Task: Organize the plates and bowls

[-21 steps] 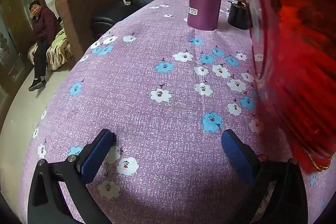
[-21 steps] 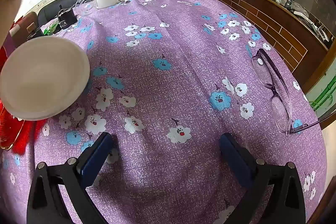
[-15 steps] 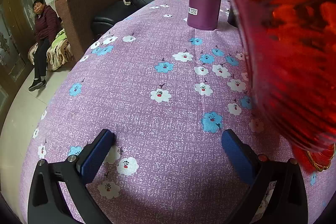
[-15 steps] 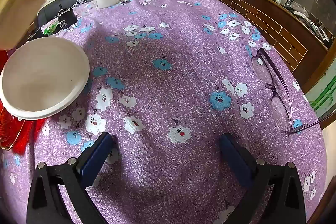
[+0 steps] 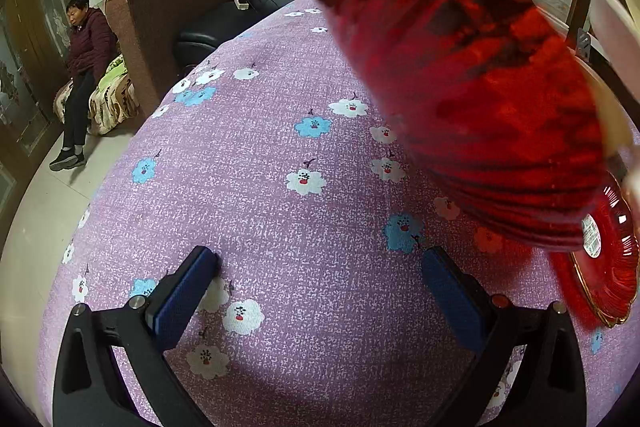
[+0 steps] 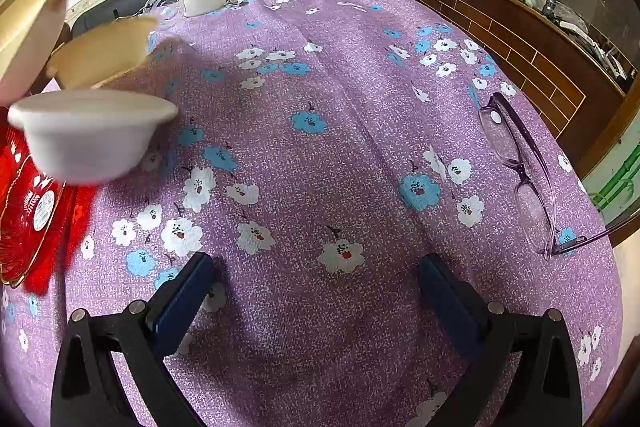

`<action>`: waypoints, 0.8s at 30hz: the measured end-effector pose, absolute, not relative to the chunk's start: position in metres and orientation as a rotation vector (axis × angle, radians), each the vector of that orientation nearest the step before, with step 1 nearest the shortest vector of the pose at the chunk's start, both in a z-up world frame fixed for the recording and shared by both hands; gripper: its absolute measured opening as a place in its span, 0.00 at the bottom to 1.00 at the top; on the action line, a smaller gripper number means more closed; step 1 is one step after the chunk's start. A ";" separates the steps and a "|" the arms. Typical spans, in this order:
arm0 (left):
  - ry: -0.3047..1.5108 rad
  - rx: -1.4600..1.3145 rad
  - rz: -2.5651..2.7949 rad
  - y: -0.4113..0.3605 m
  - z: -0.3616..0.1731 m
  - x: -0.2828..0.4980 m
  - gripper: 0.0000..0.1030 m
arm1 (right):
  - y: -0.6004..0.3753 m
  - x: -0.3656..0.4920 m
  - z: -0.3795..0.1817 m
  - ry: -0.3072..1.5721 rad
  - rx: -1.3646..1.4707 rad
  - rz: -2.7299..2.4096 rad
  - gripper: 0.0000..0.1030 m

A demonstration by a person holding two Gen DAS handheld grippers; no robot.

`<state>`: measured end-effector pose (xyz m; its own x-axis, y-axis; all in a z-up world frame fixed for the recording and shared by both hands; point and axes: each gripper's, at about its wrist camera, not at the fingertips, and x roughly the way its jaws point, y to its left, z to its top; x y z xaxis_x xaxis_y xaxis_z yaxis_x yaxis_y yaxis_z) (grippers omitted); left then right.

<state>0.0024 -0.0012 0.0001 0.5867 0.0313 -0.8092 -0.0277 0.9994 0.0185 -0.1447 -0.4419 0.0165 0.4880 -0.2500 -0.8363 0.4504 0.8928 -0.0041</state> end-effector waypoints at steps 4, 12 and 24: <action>0.943 0.004 0.034 -0.001 0.000 0.003 1.00 | -0.442 -0.145 0.017 0.973 0.228 -0.430 0.99; 0.943 0.004 0.034 -0.001 0.000 0.002 1.00 | -0.442 -0.145 0.016 0.972 0.228 -0.430 0.99; 0.943 0.004 0.034 -0.001 0.000 0.002 1.00 | -0.444 -0.145 0.016 0.972 0.228 -0.430 0.99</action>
<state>0.0023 -0.0007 0.0000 0.5865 0.0313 -0.8093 -0.0277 0.9994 0.0186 -0.1448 -0.4443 0.0160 0.4884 -0.2501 -0.8360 0.4504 0.8928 -0.0040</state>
